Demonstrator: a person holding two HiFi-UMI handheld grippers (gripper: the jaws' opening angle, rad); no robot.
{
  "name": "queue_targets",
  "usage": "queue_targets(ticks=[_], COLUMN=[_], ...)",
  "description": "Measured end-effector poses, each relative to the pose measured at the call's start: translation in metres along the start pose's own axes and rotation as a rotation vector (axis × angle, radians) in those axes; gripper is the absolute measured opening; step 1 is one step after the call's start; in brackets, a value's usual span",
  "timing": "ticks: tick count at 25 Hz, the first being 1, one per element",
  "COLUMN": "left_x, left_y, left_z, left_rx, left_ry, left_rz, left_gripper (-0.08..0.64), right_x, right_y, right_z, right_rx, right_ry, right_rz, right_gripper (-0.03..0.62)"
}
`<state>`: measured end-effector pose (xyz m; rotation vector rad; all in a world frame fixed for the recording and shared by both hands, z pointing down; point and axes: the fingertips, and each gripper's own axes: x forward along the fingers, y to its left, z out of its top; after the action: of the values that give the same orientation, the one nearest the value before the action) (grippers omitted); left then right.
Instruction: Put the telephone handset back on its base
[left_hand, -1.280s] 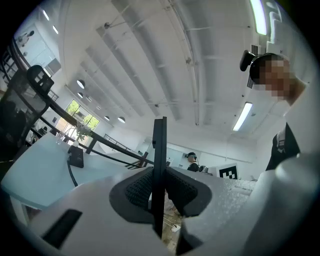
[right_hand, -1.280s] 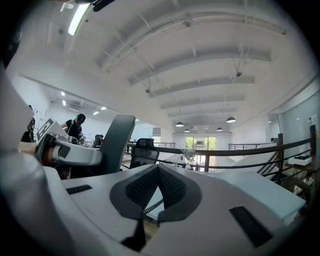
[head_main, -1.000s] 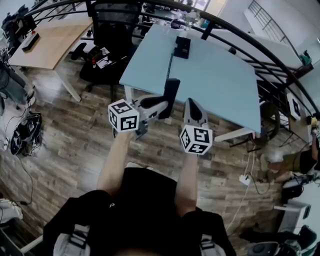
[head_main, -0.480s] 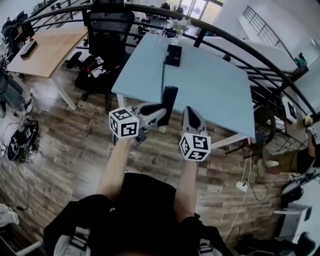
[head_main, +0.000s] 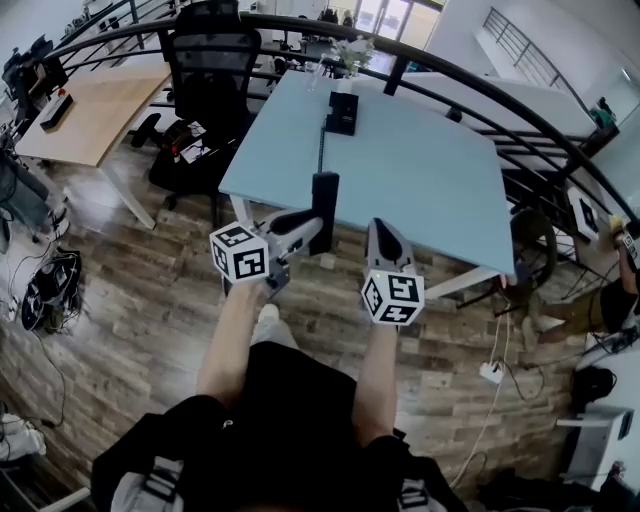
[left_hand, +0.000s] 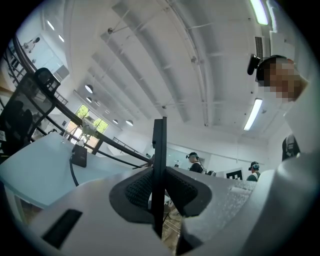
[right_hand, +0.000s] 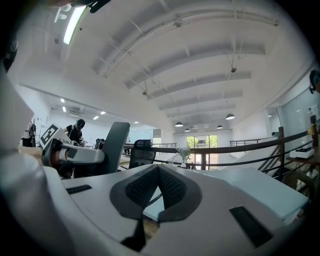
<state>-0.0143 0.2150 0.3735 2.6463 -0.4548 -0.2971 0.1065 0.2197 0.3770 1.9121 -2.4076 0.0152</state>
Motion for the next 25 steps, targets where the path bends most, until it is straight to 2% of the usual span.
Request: queue_targets(ticks=[4, 8, 13, 16, 20, 25], left_x=[0.002, 0.005, 0.033, 0.049, 0.061, 0.072], left_y=[0.016, 0.065, 0.123, 0.165, 0.236, 0.309], left_z=[0.003, 0.008, 0.016, 0.021, 0.033, 0.052], left_rx=[0.001, -0.04, -0.107, -0.139, -0.193, -0.226], left_ry=[0.0, -0.026, -0.067, -0.064, -0.055, -0.026], left_rz=[-0.012, 0.027, 0.024, 0.025, 0.047, 0.064], left_gripper=[0.071, 0.071, 0.069, 0.069, 0.069, 0.069], right_x=[0.023, 0.063, 0.117, 0.163, 0.239, 0.324], right_y=[0.002, 0.011, -0.024, -0.036, -0.028, -0.023], right_z=[-0.007, -0.019, -0.029, -0.042, -0.057, -0.068], right_rx=[0.012, -0.038, -0.026, -0.017, -0.016, 0.01], right_ry=[0.012, 0.046, 0.082, 0.128, 0.175, 0.206], right_rz=[0.013, 0.062, 0.027, 0.019, 0.066, 0.098], right_gripper=[-0.012, -0.012, -0.012, -0.012, -0.012, -0.012])
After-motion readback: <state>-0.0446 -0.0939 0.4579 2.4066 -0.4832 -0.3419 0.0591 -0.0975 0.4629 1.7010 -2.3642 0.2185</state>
